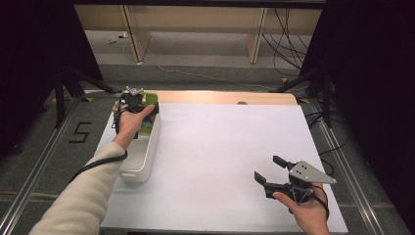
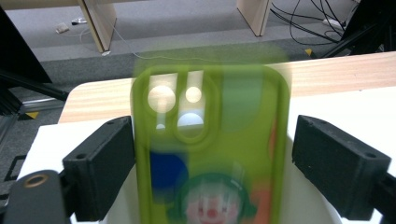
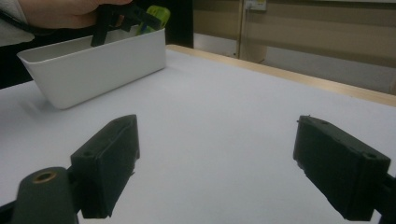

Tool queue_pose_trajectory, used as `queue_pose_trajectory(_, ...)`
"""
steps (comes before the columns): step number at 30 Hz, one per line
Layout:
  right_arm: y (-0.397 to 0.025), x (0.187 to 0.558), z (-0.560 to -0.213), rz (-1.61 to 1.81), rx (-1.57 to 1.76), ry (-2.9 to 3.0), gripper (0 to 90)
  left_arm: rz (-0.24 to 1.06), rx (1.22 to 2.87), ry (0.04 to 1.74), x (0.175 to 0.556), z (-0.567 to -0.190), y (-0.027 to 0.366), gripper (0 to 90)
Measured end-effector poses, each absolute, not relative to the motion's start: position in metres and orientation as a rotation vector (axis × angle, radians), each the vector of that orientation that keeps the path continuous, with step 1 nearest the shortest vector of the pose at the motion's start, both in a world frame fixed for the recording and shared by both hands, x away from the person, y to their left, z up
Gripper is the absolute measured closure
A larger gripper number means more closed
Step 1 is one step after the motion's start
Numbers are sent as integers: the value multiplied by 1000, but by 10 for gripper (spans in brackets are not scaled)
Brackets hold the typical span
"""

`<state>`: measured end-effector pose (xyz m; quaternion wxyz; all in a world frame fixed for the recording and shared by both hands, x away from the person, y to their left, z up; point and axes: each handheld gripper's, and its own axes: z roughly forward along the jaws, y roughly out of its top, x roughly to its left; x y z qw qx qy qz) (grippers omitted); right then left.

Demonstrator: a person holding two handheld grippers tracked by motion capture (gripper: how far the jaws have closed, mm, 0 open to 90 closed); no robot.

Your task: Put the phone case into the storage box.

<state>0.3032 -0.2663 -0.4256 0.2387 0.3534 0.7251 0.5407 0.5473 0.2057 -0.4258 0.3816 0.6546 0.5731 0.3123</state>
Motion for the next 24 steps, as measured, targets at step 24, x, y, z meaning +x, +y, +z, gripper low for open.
queue_pose_trajectory(24,-266,303,-426,1480,971,1988,156,788,1660,1390,527,-400,208,34)
